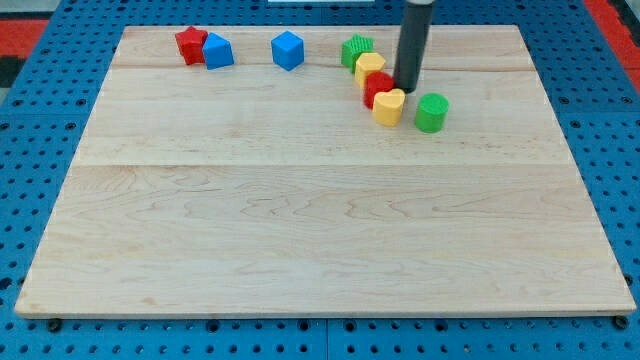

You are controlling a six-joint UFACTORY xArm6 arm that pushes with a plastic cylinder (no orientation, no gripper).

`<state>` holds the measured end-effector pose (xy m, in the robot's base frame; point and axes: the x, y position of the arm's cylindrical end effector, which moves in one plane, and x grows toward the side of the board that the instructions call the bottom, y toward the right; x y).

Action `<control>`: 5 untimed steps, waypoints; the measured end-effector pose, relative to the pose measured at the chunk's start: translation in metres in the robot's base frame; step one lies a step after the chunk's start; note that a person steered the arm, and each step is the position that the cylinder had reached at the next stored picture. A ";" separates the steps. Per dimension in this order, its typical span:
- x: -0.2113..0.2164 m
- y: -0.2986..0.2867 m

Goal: Move the green star towards the top right of the board

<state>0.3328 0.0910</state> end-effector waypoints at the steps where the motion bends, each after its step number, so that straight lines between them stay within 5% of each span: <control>1: -0.003 0.022; 3: -0.061 0.039; 5: -0.055 -0.097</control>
<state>0.2781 -0.0060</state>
